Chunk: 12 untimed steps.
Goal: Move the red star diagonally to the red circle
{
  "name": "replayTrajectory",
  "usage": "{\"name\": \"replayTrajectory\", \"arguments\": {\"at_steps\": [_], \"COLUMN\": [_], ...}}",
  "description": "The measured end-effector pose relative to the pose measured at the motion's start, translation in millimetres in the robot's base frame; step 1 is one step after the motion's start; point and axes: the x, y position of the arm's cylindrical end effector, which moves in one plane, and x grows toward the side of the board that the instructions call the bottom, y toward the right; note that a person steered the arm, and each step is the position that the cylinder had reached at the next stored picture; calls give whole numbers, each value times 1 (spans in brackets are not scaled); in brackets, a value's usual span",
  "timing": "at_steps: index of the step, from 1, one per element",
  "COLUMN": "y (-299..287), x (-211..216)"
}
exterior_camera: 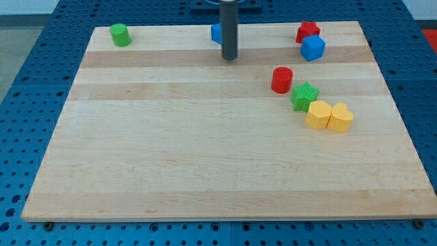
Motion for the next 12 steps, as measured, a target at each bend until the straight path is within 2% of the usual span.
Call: {"name": "replayTrajectory", "arguments": {"at_steps": [1, 2, 5, 7, 8, 9, 10, 12], "y": [29, 34, 61, 124, 170, 188, 187, 184], "x": [-1, -13, -72, -102, -102, -101, -100, -67]}}
